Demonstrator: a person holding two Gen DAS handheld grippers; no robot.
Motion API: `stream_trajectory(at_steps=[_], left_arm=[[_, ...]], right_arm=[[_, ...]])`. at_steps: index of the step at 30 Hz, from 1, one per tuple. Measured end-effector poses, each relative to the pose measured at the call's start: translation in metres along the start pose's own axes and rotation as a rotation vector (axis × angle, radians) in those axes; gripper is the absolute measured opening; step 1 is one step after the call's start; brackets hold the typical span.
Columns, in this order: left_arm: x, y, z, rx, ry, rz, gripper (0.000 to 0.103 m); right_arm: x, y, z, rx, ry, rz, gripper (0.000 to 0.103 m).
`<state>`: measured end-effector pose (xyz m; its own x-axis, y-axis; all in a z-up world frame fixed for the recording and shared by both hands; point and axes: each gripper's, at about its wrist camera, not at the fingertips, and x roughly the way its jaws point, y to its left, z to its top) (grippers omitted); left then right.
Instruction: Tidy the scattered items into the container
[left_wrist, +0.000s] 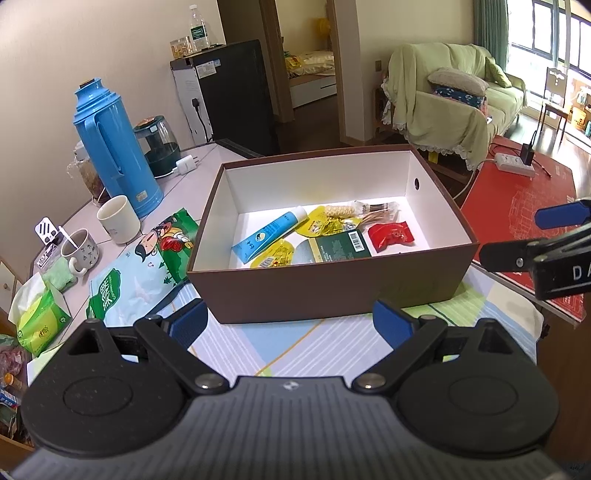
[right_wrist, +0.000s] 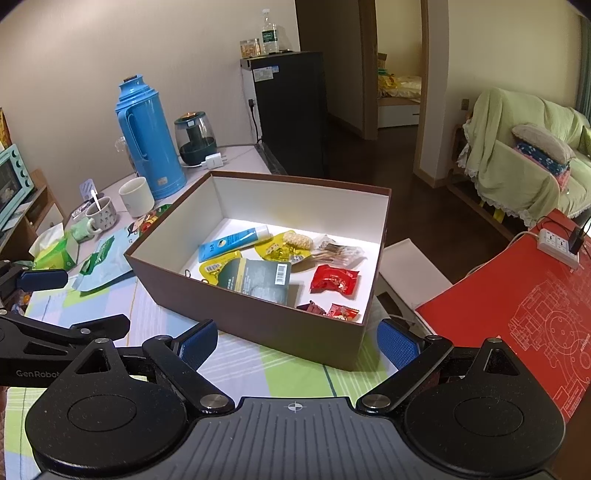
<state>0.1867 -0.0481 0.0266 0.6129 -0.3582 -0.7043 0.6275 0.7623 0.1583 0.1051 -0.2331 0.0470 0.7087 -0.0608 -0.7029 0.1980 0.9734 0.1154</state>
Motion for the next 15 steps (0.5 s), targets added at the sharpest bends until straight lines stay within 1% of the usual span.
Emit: stream_trajectory(at_steps=[15], left_arm=[[0.011, -0.003, 0.002, 0.02, 0.011, 0.019, 0.095]], right_arm=[[0.012, -0.008, -0.001, 0.018, 0.025, 0.007, 0.096]])
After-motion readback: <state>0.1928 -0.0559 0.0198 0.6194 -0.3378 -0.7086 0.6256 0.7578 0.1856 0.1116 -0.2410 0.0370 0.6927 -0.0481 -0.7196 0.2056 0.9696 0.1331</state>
